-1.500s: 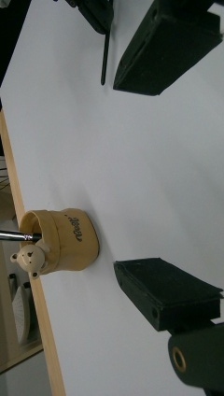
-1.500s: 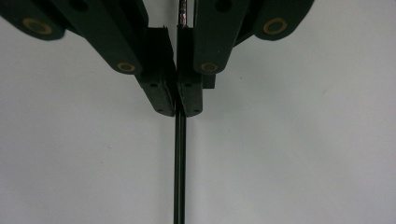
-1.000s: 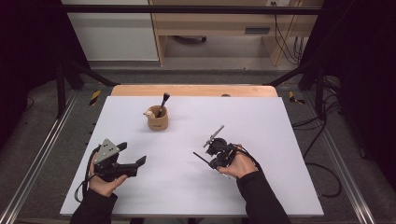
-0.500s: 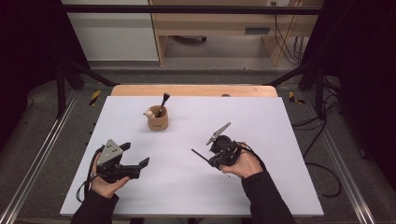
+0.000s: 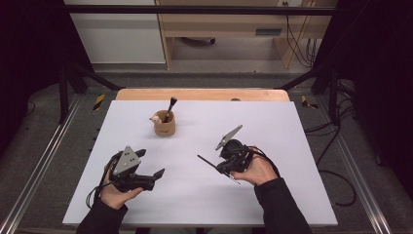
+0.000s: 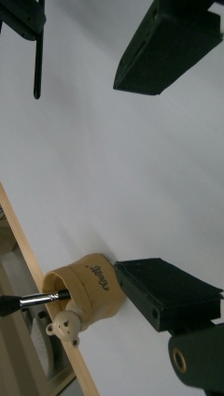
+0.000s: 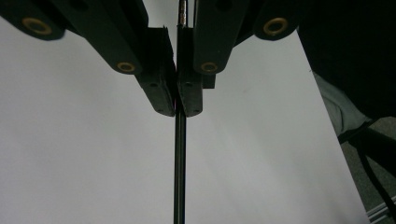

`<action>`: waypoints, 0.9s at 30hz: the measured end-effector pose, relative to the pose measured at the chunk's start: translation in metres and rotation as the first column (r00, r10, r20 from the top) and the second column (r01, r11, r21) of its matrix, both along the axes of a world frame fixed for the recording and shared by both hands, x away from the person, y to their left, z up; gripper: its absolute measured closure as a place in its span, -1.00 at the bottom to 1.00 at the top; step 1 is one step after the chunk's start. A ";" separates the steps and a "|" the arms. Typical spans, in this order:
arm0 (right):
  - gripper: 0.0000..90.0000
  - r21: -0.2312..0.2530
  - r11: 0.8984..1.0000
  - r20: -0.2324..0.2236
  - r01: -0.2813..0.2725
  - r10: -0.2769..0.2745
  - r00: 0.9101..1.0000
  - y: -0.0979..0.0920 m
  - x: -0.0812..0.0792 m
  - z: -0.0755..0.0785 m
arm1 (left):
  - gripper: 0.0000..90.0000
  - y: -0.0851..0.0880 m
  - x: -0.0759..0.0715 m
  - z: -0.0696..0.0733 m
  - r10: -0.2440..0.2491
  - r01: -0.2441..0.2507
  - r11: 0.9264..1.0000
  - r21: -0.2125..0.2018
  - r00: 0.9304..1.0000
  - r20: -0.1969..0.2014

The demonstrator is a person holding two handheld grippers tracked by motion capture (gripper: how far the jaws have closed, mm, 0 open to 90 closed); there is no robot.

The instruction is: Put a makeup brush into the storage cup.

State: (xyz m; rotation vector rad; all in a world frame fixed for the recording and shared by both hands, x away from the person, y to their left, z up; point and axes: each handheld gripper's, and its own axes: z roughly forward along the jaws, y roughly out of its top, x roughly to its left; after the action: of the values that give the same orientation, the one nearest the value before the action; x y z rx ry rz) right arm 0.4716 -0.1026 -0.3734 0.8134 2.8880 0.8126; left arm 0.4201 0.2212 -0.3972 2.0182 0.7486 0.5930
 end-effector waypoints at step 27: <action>0.90 0.003 0.998 -0.014 -0.069 0.069 0.998 0.007 -0.004 0.004 | -0.74 -0.053 -0.004 0.023 -0.187 0.170 0.950 0.261 0.982 0.040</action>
State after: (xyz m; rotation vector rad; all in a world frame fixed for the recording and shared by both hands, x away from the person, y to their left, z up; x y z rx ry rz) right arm 0.4680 -0.0954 -0.3695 0.7262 2.9433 0.8200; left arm 0.4161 0.1682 -0.3742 2.2636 0.4617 0.6722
